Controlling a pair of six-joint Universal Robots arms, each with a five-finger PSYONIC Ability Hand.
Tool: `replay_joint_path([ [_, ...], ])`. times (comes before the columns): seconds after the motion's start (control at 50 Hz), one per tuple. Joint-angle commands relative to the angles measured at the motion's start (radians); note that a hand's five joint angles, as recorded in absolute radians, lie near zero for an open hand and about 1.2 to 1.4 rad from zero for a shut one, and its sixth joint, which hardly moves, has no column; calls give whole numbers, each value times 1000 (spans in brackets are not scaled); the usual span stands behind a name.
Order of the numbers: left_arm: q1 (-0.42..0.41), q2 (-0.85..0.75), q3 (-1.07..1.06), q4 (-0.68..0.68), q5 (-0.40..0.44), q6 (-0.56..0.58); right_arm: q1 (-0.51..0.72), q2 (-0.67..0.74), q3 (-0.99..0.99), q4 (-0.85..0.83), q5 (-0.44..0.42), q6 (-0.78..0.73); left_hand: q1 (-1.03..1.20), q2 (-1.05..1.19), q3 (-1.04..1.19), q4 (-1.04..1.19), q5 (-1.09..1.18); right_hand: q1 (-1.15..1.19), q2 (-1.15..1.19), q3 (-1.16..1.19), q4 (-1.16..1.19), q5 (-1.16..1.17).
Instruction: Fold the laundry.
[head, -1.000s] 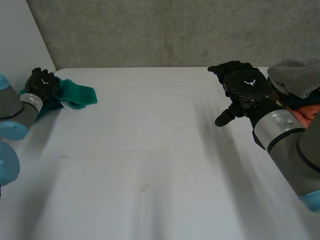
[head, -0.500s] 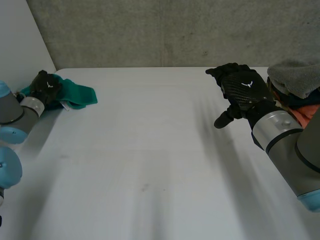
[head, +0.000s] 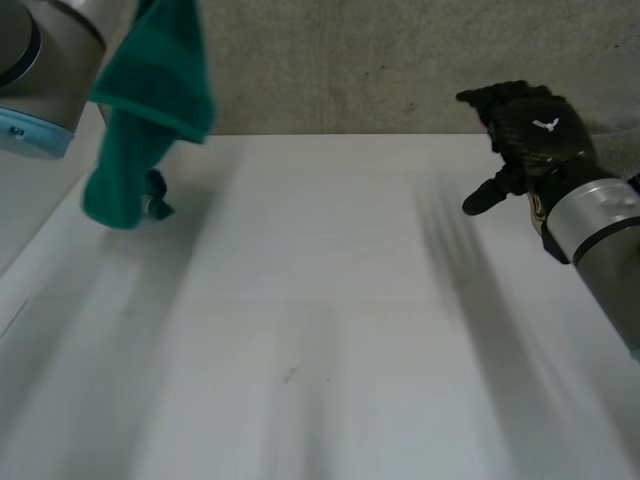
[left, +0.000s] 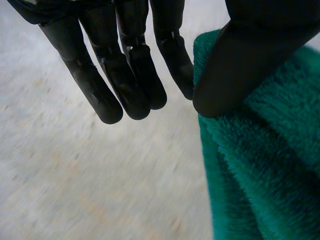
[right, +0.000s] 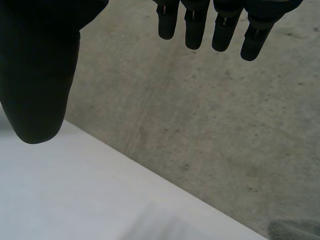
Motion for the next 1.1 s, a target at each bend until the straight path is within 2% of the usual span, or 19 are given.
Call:
replay_joint_path([
  [0.02,-162,10,-91,-78,6,-16,-50,-27,-38,60,-6,46,255,202,207,198,238,-44,-27,-30,-33,-42],
  [0.16,-292,-145,-189,-138,-2,-43,-88,-26,-60,80,-11,48,250,197,201,193,233,-44,-27,-30,-33,-42],
  [0.2,-323,-193,-197,-146,-5,-63,-89,-23,-61,81,-8,46,-66,-118,-114,-123,-82,-44,-27,-30,-33,-42],
  [0.22,-352,-238,-203,-153,-12,-87,-89,-17,-61,81,-6,46,-428,-481,-476,-485,-445,-44,-27,-30,-33,-42],
  [0.24,-369,-262,-205,-161,-17,-104,-89,-12,-61,80,-6,45,-600,-653,-649,-657,-617,-44,-27,-30,-33,-42],
  [0.3,-406,-309,-206,-184,-40,-155,-80,16,-64,81,-1,35,-906,-959,-955,-963,-923,-44,-27,-30,-33,-42],
  [0.38,-410,-280,-211,-201,-90,-184,-62,45,-70,104,3,11,-967,-1019,-1015,-1024,-983,-44,-27,-30,-33,-42],
  [0.5,-312,-143,-263,-221,-207,-200,-18,77,-89,190,3,-21,-967,-1019,-1015,-1024,-983,-44,-27,-30,-33,-42],
  [0.6,-211,-50,-349,-219,-216,-184,29,95,-110,320,3,-52,-967,-1019,-1015,-1024,-983,-44,-27,-30,-33,-42],
  [0.66,-115,-12,-415,-226,-164,-145,55,109,-124,414,-3,-58,-967,-1019,-1015,-1024,-983,-44,-27,-30,-33,-42],
  [0.72,-52,2,-456,-230,-118,-119,84,131,-129,491,0,-49,-967,-1019,-1015,-1024,-983,-44,-27,-30,-33,-42],
  [0.74,-13,8,-487,-230,-82,-105,99,144,-127,511,0,-41,-967,-1019,-1015,-1024,-983,-44,-27,-30,-33,-42],
  [0.8,42,22,-530,-227,-26,-86,118,178,-130,500,8,-18,-967,-1019,-1015,-1024,-983,-44,-27,-30,-33,-42],
  [0.88,125,52,-599,-223,55,-79,148,272,-159,413,73,116,-967,-1019,-1015,-1024,-983,-44,-27,-30,-33,-42],
  [1.0,171,86,-647,-203,83,-83,187,446,-299,347,187,296,-967,-1019,-1015,-1024,-983,-44,-27,-30,-33,-42],
  [1.1,180,103,-659,-193,81,-97,222,572,-438,379,250,327,-967,-1019,-1015,-1024,-983,-44,-27,-30,-33,-42],
])
